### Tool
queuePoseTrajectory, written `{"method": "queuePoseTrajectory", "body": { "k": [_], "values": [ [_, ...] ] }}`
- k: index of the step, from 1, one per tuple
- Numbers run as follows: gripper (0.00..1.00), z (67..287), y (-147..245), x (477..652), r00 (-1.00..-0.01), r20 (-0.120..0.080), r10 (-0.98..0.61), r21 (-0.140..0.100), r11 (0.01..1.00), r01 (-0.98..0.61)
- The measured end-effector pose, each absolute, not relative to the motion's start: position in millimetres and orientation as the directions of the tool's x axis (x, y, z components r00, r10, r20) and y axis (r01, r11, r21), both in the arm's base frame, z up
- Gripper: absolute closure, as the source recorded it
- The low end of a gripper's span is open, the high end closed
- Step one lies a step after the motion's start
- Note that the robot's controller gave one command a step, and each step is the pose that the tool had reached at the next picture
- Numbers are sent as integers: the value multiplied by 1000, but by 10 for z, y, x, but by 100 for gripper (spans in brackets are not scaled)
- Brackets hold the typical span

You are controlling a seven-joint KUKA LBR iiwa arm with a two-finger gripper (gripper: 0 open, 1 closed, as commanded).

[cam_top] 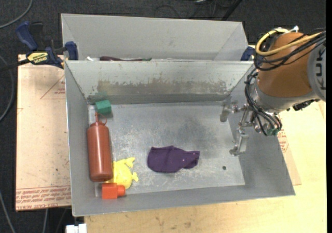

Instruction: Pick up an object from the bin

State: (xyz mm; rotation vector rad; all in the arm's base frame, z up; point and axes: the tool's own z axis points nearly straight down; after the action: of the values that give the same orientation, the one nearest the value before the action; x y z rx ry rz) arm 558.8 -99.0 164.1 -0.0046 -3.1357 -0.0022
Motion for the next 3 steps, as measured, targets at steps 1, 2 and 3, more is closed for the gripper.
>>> {"method": "queuePoseTrajectory", "body": {
  "k": [1, 2, 3],
  "values": [
    [0, 1682, -988, 5606, -1000, -1, 1, 0, 1000, 1],
    [0, 1514, -710, 5676, -999, -3, -52, -2, 999, -52],
    [0, 1188, -514, 5569, -999, -4, -47, 4, 999, -47]
  ]
}}
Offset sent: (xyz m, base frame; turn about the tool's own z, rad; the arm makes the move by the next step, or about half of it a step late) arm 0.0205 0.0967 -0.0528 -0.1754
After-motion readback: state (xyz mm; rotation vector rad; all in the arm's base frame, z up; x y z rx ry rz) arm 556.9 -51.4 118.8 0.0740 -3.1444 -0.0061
